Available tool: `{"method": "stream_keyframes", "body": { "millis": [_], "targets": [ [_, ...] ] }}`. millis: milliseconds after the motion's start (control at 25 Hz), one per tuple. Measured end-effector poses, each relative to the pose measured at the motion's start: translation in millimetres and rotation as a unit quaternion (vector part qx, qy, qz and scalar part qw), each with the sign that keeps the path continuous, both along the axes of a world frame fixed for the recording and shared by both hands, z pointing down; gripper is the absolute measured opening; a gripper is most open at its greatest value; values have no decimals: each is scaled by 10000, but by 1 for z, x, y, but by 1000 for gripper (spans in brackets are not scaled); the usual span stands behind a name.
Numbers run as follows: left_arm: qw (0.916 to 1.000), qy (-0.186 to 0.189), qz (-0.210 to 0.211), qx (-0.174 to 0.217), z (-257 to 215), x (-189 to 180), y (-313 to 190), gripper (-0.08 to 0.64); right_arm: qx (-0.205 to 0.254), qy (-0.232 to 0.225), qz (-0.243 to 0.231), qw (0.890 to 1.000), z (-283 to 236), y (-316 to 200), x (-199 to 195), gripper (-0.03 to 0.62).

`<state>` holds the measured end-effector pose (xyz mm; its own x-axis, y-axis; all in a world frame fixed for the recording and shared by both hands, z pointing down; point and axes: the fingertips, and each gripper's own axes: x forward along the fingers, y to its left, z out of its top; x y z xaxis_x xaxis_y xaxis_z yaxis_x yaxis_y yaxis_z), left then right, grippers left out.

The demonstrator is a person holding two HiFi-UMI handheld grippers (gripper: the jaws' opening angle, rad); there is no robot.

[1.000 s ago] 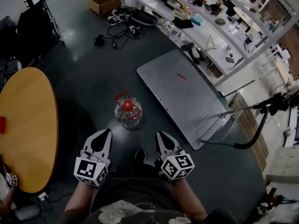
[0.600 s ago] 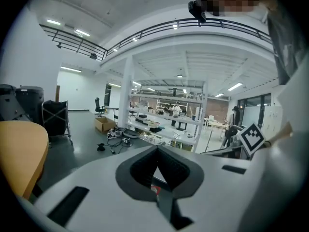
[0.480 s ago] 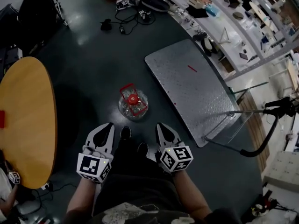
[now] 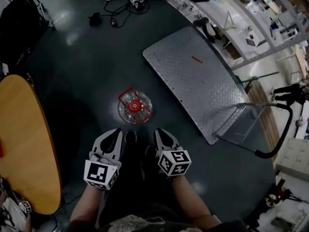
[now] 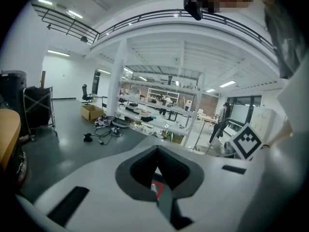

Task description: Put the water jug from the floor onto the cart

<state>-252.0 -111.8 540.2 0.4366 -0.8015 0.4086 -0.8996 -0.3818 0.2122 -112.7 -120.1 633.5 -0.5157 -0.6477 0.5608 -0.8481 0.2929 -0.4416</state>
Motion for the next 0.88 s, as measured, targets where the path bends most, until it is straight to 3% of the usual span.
{"method": "stream_keyframes", "body": {
  "millis": [240, 480, 880],
  "targets": [
    [9989, -279, 373, -45, 40, 9, -32, 2, -603, -6, 333, 9976, 55, -12, -4, 11],
    [9983, -212, 408, -345, 88, 6, -51, 2, -1236, -130, 793, 9891, 119, -26, -8, 112],
    [9965, -224, 482, -644, 132, -7, -71, 2, -2351, -64, 2097, 9491, 212, -40, -10, 144]
  ]
}}
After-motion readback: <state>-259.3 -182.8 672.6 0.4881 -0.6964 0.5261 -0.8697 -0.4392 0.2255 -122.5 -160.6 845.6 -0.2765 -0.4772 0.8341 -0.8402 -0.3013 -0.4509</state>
